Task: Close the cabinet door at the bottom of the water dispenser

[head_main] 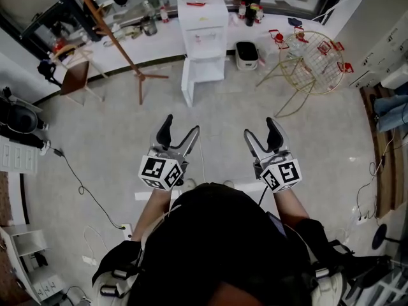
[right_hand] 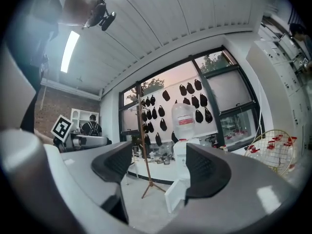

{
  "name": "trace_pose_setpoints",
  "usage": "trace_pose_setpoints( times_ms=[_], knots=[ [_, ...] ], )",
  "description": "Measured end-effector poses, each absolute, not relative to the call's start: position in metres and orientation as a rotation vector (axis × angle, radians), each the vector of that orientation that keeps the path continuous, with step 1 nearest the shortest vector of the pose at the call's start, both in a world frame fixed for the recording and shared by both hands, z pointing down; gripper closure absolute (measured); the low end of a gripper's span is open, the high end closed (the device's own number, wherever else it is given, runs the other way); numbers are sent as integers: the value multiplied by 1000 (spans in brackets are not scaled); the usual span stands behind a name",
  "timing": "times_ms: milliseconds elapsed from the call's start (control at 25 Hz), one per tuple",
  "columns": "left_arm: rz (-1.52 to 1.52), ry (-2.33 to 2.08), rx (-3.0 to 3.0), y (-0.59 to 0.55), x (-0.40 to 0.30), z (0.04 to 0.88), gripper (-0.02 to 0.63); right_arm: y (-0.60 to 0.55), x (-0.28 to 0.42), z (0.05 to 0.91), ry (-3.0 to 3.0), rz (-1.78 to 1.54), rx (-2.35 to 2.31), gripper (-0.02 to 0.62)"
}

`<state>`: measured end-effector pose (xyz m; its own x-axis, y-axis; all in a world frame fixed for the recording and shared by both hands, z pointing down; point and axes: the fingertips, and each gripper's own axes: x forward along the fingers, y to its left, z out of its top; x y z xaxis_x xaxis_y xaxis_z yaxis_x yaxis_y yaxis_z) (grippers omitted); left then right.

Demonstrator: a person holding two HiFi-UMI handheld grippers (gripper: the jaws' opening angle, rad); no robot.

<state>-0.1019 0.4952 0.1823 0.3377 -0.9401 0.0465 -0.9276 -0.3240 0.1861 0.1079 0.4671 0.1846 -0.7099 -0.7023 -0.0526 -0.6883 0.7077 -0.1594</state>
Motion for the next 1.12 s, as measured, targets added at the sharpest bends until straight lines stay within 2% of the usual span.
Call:
trace_pose_setpoints(
  times_ms=[120, 480, 800, 1120],
  knots=[
    [-85, -1722, 2401, 494, -85, 184, 213, 466, 132, 188, 2796, -210, -1151, 258],
    [-37, -1800, 2351, 506, -43, 188, 213, 456, 178, 203, 2830, -252, -1119, 244],
    [0, -1798, 2320, 493, -60, 203, 201, 432, 160, 220, 2859, -287, -1110, 244],
    [-41, -1720, 2366, 409, -86, 220, 201, 369, 133, 224, 2854, -255, -1184, 244]
  ],
)
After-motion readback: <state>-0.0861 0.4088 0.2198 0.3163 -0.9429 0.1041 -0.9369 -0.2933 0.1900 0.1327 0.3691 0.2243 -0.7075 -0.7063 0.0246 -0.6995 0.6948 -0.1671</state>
